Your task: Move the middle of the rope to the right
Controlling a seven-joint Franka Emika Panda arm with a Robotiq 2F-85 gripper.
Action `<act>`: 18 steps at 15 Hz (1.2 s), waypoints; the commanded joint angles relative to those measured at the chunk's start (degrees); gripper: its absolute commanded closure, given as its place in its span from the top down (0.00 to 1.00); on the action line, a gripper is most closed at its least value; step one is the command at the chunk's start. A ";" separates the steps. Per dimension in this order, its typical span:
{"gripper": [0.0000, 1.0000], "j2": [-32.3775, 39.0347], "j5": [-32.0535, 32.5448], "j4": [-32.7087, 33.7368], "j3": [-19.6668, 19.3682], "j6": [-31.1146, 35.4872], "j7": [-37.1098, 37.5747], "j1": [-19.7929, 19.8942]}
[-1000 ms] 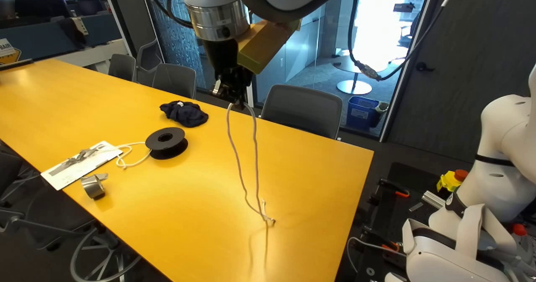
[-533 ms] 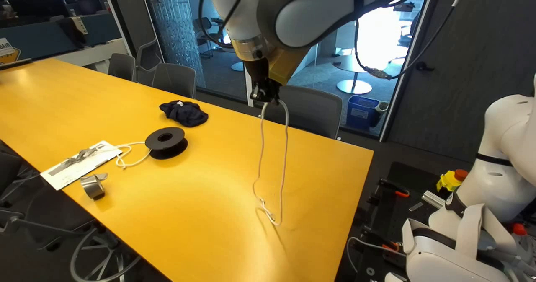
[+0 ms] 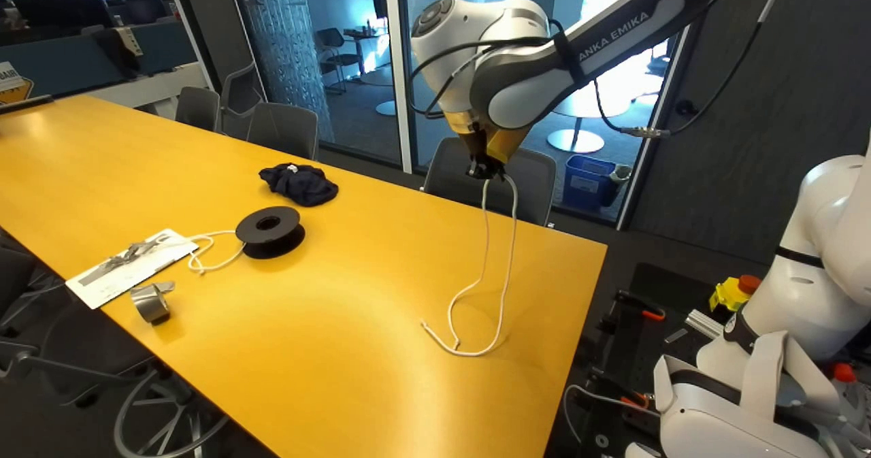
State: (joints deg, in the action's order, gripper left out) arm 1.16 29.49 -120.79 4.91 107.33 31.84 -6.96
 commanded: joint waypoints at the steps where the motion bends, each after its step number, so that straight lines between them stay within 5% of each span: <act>1: 0.01 -1.05 1.44 -5.41 -2.30 6.40 -0.90 3.00; 12: 0.01 12.92 -3.75 -7.62 -9.55 25.17 -11.11 10.01; 18: 0.01 22.16 -4.04 -4.14 -14.20 27.11 -11.56 10.16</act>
State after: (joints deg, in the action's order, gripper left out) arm 19.37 25.69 -128.20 -7.14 134.28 21.07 3.66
